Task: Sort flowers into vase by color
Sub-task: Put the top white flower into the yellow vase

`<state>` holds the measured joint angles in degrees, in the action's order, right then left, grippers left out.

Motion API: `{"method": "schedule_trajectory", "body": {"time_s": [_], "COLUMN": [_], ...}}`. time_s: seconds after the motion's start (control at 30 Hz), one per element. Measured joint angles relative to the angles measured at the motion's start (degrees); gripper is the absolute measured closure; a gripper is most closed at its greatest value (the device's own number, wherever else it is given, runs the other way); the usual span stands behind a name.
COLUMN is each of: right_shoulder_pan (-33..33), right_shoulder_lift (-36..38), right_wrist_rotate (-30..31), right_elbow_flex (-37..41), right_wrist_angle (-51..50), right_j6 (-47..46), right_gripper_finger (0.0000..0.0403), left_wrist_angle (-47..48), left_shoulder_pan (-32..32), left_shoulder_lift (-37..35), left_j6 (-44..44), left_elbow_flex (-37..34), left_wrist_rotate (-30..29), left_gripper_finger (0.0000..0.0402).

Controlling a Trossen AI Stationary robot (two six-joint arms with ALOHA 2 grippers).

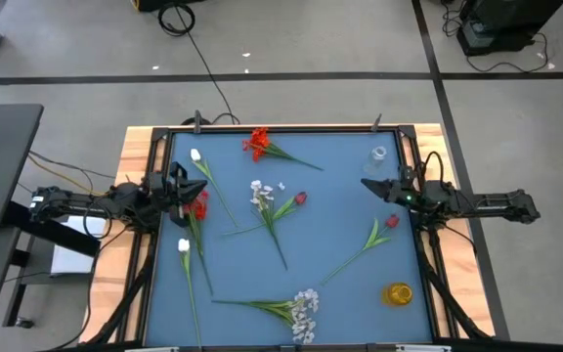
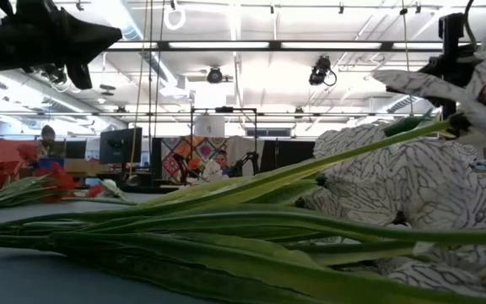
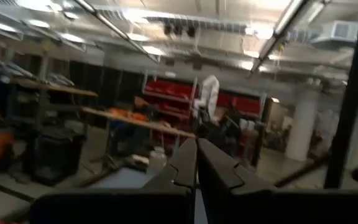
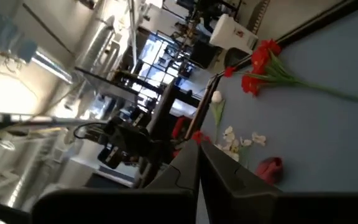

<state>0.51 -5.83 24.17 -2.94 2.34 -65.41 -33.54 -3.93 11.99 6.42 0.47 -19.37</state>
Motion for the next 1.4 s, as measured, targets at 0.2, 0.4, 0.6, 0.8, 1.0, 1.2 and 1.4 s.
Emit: {"method": "schedule_trajectory", "body": {"time_s": [0.2, 0.4, 0.6, 0.8, 1.0, 1.2, 1.4], "right_shoulder_pan": [0.0, 0.0, -0.9, -0.2, 0.6, 2.3, 1.9], "right_shoulder_lift": [-2.3, -6.8, -18.4, -30.9, -40.7, -48.9, -54.3], "right_wrist_rotate": [6.2, 4.8, 3.2, 0.1, -7.3, -12.9, -13.8], "right_elbow_flex": [0.0, -0.3, -7.1, -17.4, -26.7, -33.9, -39.2], "right_wrist_angle": [3.1, 6.2, 6.2, 1.7, -10.8, -28.0, -34.4], "right_j6": [-4.1, -10.0, -12.5, -8.5, -11.4, -18.1, -14.2], "right_gripper_finger": [0.0381, 0.0381, 0.0380, 0.0359, 0.0271, 0.0221, 0.0224], "left_wrist_angle": [-1.1, 9.8, 19.4, 29.9, 36.7, 43.8, 60.8], "left_shoulder_pan": [0.0, 0.0, 0.0, 0.0, 0.0, 1.2, 6.5], "left_shoulder_lift": [0.0, 0.3, 4.7, 13.6, 24.8, 37.3, 49.2], "left_j6": [8.0, 14.9, 27.7, 30.9, 30.0, 27.3, 33.9], "left_elbow_flex": [0.0, 0.0, 0.4, 6.7, 14.4, 23.8, 36.7], "left_wrist_rotate": [-7.7, -14.0, -10.3, -2.5, 2.8, 2.8, 3.0], "left_gripper_finger": [0.0381, 0.0381, 0.0381, 0.0382, 0.0362, 0.0305, 0.0273]}}
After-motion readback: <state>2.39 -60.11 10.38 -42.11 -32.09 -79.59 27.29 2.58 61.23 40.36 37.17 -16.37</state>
